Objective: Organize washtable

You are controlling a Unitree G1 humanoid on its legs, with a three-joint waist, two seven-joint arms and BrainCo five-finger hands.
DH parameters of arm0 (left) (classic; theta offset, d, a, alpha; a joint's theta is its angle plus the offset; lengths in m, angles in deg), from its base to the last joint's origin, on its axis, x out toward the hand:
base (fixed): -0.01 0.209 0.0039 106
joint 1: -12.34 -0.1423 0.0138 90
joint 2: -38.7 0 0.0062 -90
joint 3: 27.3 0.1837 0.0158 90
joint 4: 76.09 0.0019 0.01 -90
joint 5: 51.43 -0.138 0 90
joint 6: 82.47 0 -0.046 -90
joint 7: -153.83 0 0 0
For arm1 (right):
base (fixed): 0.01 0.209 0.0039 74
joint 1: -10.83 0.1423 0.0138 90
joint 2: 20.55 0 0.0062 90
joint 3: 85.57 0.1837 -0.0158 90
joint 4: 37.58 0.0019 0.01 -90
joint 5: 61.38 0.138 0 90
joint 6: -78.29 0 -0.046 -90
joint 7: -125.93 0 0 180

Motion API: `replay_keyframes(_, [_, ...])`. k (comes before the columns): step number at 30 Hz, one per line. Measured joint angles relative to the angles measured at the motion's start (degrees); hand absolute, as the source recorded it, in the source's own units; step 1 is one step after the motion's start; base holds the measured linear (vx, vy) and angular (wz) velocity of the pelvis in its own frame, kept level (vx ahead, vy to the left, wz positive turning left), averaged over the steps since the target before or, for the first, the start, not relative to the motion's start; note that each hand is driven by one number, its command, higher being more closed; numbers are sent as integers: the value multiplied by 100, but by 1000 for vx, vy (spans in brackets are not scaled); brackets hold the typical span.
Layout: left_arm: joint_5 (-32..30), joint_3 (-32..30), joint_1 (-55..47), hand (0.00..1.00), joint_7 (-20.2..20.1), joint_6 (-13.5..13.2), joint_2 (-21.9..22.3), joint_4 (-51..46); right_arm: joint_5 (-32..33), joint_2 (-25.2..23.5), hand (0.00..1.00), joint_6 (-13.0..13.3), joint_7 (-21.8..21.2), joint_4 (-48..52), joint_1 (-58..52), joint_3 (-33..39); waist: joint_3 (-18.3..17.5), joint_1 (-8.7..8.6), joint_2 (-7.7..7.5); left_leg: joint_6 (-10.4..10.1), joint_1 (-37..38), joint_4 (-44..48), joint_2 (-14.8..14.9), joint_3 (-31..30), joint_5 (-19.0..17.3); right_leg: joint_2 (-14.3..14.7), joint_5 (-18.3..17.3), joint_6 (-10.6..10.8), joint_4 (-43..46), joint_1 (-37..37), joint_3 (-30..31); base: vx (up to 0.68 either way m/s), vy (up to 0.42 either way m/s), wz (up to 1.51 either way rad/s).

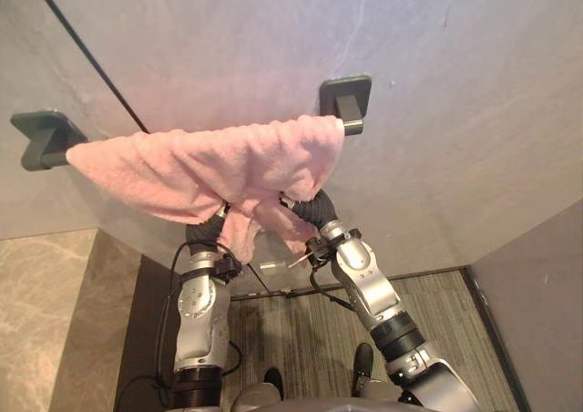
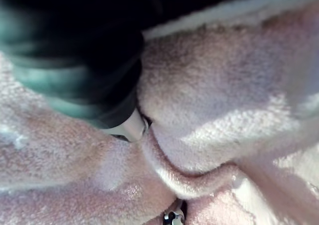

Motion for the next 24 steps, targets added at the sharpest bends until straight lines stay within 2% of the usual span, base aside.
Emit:
replay_keyframes(8, [0,-50,11,100,0,1,67,5,-10,-68,100,-11,23,-1,1,47,12,-27,5,-2,-9,-1,-2,-33,-1,-6,-7,9,0,-2,-6,0,0,0])
replay_keyframes(9, [0,-85,12,100,0,1,111,5,-15,-81,0,-14,24,-1,2,47,16,-39,10,-2,-9,-1,-3,-36,-1,-7,-9,12,0,-2,-8,0,0,0])
replay_keyframes(10, [1,-105,14,0,1,1,122,6,-16,-91,0,-17,26,-1,1,48,18,-46,12,-2,-10,-1,-4,-37,-1,-8,-14,18,0,-2,-8,0,0,0])
replay_keyframes(19, [4,-848,29,0,29,-15,164,163,-48,-90,0,-54,82,30,-54,250,127,-128,46,-1,-10,0,0,-39,-1,-5,-43,44,-1,-1,-8,0,0,0])
replay_keyframes(21, [8,-1109,-19,0,103,-15,166,167,-43,-46,0,-53,105,69,-136,417,127,-136,46,2,-11,0,0,-35,-3,-6,-48,43,-2,-2,-8,0,0,0])
replay_keyframes(24, [188,-1645,-99,0,484,-13,160,255,15,15,0,-33,228,306,-313,875,127,-132,45,4,-14,-3,3,-31,-4,-4,-53,35,-14,-10,-10,0,0,0])
